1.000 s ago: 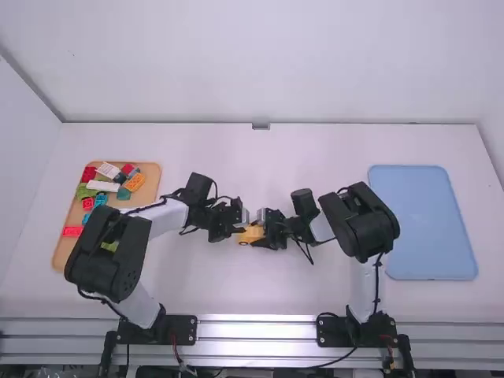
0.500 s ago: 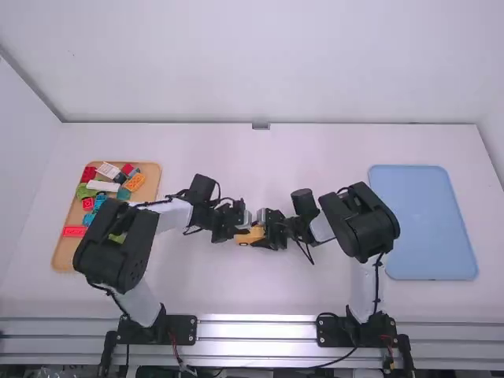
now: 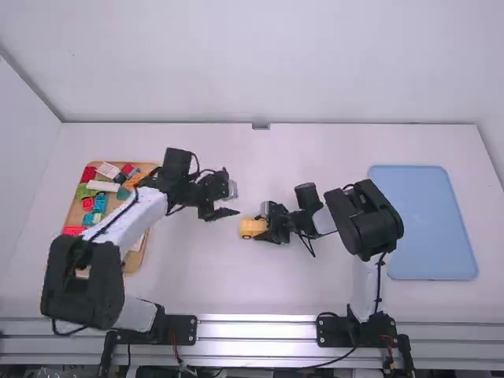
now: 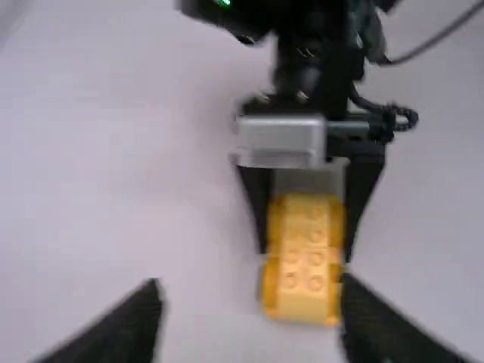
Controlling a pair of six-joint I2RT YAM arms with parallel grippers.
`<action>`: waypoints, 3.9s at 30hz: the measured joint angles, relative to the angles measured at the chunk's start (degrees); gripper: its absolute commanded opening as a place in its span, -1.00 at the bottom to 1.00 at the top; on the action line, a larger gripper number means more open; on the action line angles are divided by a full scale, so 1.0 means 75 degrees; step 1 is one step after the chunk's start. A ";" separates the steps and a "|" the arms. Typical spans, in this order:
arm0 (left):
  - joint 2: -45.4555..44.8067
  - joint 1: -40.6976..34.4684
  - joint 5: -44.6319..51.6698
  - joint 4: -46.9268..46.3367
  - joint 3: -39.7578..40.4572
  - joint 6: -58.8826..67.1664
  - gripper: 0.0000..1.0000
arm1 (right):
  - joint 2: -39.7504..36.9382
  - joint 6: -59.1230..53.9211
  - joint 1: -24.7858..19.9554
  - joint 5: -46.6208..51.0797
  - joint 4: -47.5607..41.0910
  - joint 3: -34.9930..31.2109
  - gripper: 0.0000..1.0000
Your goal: Assemble lego blocks to make yellow taxi
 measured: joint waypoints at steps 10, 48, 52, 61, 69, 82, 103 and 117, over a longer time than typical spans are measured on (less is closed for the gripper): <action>-0.1652 0.1562 -0.0166 0.0052 -0.0323 -0.1719 0.98 | -0.0038 -0.0848 -0.0125 0.0627 -0.1393 0.0752 0.15; -0.2716 0.1816 -0.3319 0.0425 -0.0845 -0.7006 0.98 | -0.5152 0.0746 0.0475 0.2390 -0.4275 0.1658 0.97; -0.3439 0.1816 -0.4240 0.0064 -0.0842 -0.7877 0.98 | -0.4730 0.1139 0.0941 0.2323 -0.4677 0.2608 0.98; -0.5211 0.1897 -0.7405 -0.0522 -0.0842 -1.0223 1.00 | -0.4051 0.1492 0.1172 0.2331 -0.5007 0.3456 0.98; -0.4170 0.2346 -0.8434 -0.1221 -0.0052 -1.0774 0.98 | -0.3960 0.1425 0.1113 0.2334 -0.5199 0.3523 0.98; 0.0889 0.2649 -0.8239 -0.4249 0.4887 -1.0695 0.98 | -0.3960 0.1431 0.0478 0.2139 -0.5374 0.3523 0.98; 0.5794 0.3724 -0.5913 -0.6111 0.8236 -0.8711 0.69 | -0.3960 0.1373 0.0128 0.2168 -0.5872 0.3526 0.97; 0.6237 0.3704 -0.6143 -0.5686 0.8113 -0.5715 0.33 | -0.3960 0.1256 0.0067 0.2337 -0.6242 0.3523 0.98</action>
